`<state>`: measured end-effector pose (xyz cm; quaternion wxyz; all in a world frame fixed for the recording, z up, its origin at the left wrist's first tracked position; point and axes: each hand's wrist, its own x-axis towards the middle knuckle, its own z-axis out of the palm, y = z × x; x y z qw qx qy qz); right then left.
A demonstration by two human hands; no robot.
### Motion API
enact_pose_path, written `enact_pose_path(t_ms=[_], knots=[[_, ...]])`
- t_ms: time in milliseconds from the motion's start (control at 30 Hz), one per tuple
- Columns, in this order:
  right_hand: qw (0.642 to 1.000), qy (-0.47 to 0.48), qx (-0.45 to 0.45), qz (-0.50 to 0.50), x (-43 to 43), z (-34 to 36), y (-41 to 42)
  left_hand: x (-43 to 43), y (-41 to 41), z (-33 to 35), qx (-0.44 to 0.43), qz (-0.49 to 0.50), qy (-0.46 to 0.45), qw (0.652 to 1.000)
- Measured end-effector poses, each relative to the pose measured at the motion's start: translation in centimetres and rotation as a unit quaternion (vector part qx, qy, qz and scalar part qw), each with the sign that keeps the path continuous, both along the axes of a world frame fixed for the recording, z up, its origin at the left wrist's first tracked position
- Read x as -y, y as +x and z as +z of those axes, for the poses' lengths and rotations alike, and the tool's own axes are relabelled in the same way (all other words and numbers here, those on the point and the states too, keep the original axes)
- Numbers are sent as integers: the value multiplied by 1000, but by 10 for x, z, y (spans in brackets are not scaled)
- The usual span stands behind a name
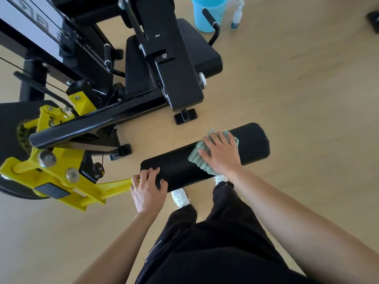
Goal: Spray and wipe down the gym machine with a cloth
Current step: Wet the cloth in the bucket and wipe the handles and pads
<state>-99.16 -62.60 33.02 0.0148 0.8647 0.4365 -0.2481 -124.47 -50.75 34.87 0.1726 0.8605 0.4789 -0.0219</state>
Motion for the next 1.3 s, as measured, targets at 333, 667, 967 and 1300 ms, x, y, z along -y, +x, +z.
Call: enact_pose_path(t_ms=[333, 667, 967, 1300], knots=[[968, -79, 40, -237, 39, 2, 81, -52, 45, -3, -82, 28, -130, 988], [997, -46, 5, -67, -19, 2, 4, -49, 30, 0, -58, -8, -179, 982], [983, 5, -77, 168, -71, 11, -96, -10, -8, 10, 8, 9, -102, 995], [1000, -4, 8, -8, -3, 6, -1, -3, 1, 8, 7, 33, -31, 999]])
